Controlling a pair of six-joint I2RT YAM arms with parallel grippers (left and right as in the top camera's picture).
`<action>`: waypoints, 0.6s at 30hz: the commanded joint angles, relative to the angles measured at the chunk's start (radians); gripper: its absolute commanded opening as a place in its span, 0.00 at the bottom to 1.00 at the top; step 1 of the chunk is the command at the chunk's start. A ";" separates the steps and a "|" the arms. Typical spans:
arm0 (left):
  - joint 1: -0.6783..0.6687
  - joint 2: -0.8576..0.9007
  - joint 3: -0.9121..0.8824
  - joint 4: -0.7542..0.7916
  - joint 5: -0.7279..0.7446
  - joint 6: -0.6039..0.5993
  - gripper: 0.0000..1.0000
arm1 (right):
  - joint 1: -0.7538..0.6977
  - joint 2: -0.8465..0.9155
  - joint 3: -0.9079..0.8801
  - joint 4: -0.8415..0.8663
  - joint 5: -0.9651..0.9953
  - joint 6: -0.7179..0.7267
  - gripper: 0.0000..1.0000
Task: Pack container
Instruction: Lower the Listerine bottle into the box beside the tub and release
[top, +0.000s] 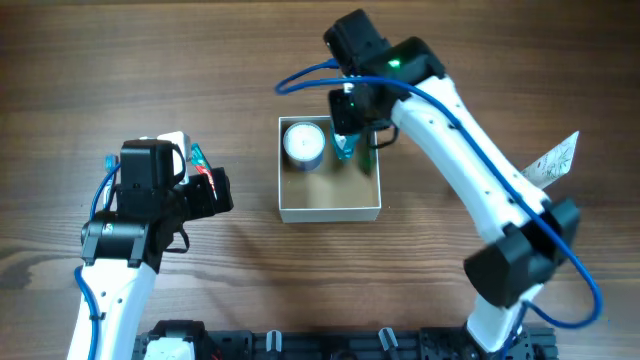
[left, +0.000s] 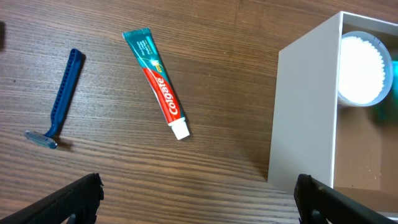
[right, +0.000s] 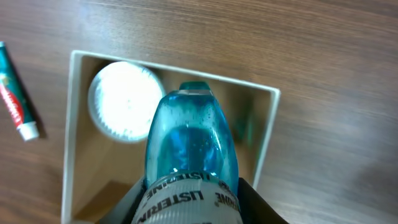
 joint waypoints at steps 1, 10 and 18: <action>-0.003 0.004 0.023 0.000 -0.014 -0.009 1.00 | 0.001 0.053 0.010 0.031 -0.005 0.039 0.05; -0.003 0.004 0.023 0.000 -0.014 -0.009 1.00 | 0.001 0.088 0.000 0.087 -0.005 0.043 0.08; -0.003 0.004 0.023 0.000 -0.014 -0.009 1.00 | 0.001 0.088 -0.005 0.074 -0.009 0.035 0.49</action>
